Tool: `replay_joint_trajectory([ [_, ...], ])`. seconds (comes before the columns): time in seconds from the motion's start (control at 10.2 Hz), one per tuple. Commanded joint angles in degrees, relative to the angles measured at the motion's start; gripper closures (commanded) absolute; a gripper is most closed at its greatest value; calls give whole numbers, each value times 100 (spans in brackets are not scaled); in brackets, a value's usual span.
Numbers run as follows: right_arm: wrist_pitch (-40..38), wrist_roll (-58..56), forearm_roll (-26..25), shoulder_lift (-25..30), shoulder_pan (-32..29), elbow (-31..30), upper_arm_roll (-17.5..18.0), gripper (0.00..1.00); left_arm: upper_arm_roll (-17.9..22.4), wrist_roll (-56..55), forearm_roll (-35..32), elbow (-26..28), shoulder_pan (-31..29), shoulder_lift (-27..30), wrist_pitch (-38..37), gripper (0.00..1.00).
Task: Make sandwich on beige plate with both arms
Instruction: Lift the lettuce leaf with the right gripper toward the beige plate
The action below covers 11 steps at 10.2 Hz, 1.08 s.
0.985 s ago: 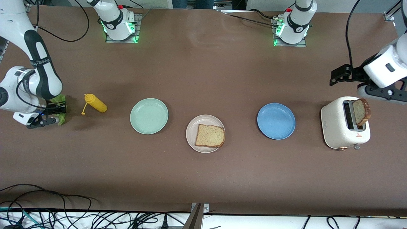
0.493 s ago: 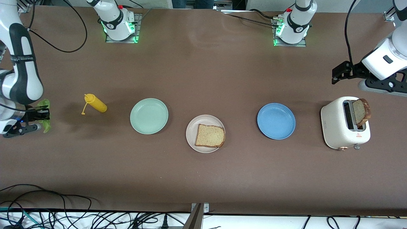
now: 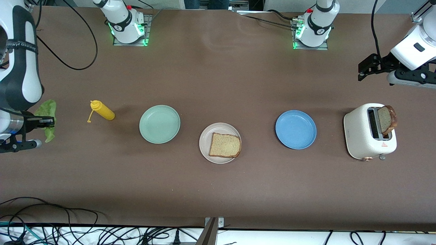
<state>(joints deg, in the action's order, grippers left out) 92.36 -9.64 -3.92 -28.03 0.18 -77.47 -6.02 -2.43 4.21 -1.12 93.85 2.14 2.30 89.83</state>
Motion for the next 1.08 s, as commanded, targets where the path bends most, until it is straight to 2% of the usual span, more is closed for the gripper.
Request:
replay_joint_trajectory([
  [0.0,-359,1527,687,-36,473,381,-22,100,-3,-34,214,-51,-20,-28,26,0],
  [0.3,-228,4048,1287,-79,1420,478,-31,100,15,-8,226,-68,-20,-37,26,0],
  [0.59,885,6160,2252,-386,2046,496,-13,100,23,1,217,-77,-117,-46,17,0],
  [0.99,2204,8158,3308,-913,2670,514,4,100,23,9,226,-77,-143,-63,17,0],
])
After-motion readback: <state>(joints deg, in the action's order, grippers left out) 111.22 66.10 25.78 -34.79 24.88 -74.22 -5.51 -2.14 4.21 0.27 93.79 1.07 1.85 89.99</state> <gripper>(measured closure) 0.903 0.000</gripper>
